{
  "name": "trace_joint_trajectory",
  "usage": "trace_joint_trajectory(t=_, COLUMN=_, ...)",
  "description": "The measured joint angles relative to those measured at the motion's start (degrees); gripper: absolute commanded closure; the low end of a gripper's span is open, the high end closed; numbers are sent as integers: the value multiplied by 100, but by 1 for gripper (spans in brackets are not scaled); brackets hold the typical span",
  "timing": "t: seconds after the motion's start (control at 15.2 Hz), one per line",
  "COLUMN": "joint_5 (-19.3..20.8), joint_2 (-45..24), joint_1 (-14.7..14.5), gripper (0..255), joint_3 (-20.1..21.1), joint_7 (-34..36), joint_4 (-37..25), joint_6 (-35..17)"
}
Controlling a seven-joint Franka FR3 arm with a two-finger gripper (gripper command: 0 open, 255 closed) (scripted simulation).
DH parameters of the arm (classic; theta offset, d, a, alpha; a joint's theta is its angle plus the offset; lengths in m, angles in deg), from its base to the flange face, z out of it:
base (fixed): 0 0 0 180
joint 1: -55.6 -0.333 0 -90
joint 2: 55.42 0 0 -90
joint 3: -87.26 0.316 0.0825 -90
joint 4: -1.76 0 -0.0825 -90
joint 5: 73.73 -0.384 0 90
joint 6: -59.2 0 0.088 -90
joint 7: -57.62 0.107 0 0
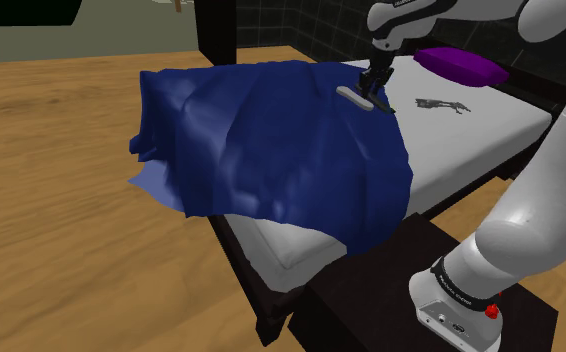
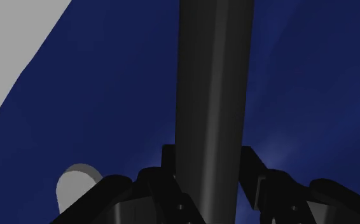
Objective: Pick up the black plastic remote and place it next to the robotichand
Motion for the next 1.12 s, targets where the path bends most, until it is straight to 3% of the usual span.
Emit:
trace_joint_trajectory(t=0.53, joint_5=-41, joint_2=250, joint_1=587, gripper=255, joint_3=-389, joint_7=-1000, joint_4=404, joint_6=-213)
trace_joint_trajectory(t=1.12, joint_5=-271, joint_2=83, joint_1=1344, gripper=255, joint_3=-827, joint_7=-2271, joint_4=205, joint_6=-212)
